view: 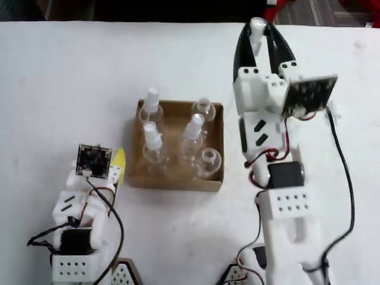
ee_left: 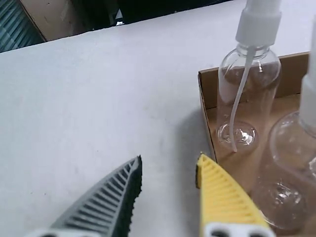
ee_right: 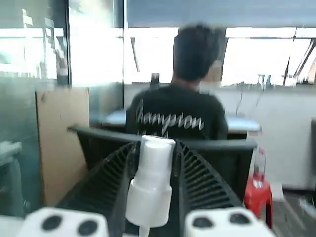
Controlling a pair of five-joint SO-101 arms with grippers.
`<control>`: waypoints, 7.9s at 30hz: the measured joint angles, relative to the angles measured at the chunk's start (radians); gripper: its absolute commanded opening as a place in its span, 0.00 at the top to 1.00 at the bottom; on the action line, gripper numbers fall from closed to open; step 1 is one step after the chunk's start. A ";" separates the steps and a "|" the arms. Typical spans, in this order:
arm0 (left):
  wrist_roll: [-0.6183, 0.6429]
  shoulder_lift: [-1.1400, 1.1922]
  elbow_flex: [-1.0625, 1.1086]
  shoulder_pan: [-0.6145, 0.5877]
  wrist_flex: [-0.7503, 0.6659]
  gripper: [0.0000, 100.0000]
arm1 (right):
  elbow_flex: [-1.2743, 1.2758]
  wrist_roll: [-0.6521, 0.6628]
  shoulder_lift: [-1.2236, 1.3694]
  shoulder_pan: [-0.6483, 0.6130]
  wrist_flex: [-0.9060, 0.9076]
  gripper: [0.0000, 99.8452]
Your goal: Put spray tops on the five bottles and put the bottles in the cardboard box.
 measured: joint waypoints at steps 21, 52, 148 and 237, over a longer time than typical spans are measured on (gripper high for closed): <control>0.000 0.000 0.000 0.000 0.000 0.83 | -0.081 0.060 0.427 -0.091 -0.368 0.98; 0.000 0.000 0.000 0.000 0.000 0.83 | 0.147 0.247 0.371 -0.190 -0.485 0.98; 0.000 0.000 0.000 0.000 0.000 0.83 | 0.017 0.069 0.184 -0.192 0.250 0.97; 0.000 0.000 0.000 0.000 0.000 0.83 | -2.374 0.330 0.971 0.104 1.824 0.99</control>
